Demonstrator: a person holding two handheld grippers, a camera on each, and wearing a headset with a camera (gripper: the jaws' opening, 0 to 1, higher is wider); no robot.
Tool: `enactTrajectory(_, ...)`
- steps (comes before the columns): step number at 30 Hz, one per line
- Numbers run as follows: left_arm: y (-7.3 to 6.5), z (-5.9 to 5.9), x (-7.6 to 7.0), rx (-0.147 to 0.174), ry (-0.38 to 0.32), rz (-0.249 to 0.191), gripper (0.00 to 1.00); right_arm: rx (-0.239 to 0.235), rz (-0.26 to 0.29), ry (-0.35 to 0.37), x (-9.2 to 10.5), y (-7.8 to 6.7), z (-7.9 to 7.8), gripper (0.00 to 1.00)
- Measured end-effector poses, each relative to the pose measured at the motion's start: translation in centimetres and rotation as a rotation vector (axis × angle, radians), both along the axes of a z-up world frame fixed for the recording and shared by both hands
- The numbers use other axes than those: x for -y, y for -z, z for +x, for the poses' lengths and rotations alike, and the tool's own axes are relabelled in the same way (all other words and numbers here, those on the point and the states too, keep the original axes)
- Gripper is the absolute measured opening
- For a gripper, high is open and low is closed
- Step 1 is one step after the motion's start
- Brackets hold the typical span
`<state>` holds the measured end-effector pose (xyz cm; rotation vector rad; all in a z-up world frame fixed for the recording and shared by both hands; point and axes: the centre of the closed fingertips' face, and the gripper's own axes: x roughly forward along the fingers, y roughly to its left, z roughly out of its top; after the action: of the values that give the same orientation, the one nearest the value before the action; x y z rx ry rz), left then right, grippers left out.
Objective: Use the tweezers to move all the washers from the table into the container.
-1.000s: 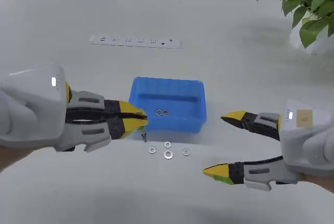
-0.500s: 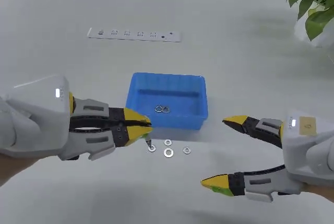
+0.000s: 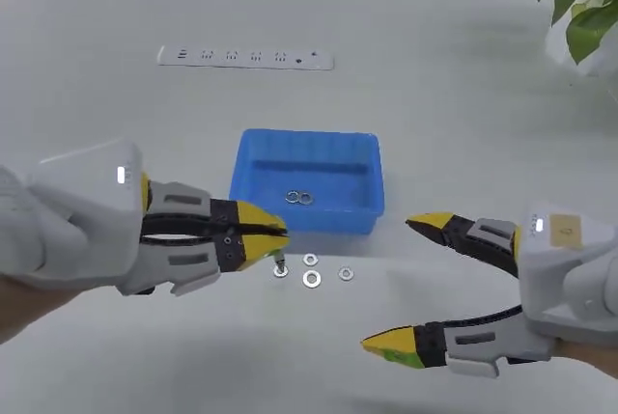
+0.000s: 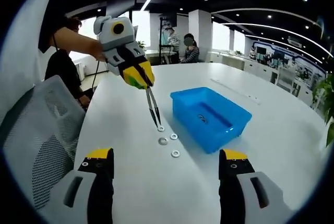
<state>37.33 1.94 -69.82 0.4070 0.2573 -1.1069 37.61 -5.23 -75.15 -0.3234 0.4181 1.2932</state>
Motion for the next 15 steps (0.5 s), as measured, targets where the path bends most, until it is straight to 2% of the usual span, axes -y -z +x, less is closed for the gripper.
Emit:
enactTrajectory(4,0.4,0.1,0.0,-0.008,-0.002,0.006,0.06,0.003,-0.019,-0.005,0.1,0.5,-0.1,0.83)
enactTrajectory(12,0.8,0.2,-0.2,-0.027,-0.006,0.011,0.06,-0.001,-0.022,0.000,0.3,0.5,0.0,0.83)
enactTrajectory(15,1.2,0.2,-0.3,-0.036,-0.008,0.026,0.06,-0.005,-0.020,0.003,0.3,0.6,0.0,0.83)
